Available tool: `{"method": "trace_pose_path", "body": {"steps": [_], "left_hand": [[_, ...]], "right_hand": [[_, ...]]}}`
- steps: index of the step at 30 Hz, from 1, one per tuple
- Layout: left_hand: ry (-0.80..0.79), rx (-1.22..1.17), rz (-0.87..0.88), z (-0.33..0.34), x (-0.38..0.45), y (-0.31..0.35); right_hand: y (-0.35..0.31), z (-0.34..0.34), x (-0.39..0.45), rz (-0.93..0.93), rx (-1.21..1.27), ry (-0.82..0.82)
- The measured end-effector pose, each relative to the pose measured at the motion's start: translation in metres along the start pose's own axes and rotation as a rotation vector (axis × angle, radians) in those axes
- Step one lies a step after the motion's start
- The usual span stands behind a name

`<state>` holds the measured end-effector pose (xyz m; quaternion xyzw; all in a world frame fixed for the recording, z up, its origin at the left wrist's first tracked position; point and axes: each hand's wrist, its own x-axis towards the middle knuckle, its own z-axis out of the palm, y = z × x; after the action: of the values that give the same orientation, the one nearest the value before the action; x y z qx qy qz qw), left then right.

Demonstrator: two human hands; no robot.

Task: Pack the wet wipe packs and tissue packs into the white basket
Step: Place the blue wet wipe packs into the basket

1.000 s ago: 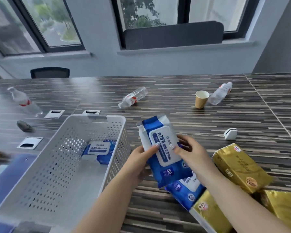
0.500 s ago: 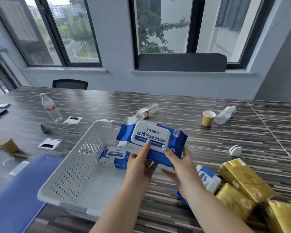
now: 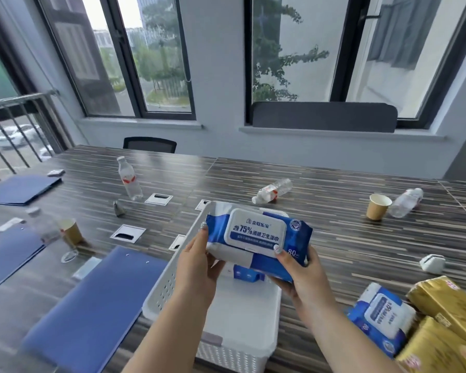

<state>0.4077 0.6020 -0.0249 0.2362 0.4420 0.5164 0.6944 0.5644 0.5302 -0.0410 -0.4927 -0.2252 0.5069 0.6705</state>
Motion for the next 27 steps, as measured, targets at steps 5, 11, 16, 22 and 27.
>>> {"method": "trace_pose_path", "body": {"steps": [5,11,16,22,27], "left_hand": [[0.043,0.086,0.018,-0.030,0.011,0.020],[0.031,0.079,-0.051,-0.051,0.033,0.037],[-0.016,0.030,-0.130,-0.054,0.045,0.036],[-0.080,-0.193,-0.285,-0.051,0.036,0.017],[-0.069,-0.221,-0.350,-0.050,0.040,0.007]], "right_hand": [[0.014,0.023,0.000,-0.014,-0.042,-0.009],[0.026,0.038,0.001,-0.014,-0.007,-0.019],[0.032,0.045,0.004,0.000,0.015,0.037],[0.039,0.050,0.018,0.045,0.052,0.126],[0.054,0.061,0.038,0.117,0.033,0.182]]}}
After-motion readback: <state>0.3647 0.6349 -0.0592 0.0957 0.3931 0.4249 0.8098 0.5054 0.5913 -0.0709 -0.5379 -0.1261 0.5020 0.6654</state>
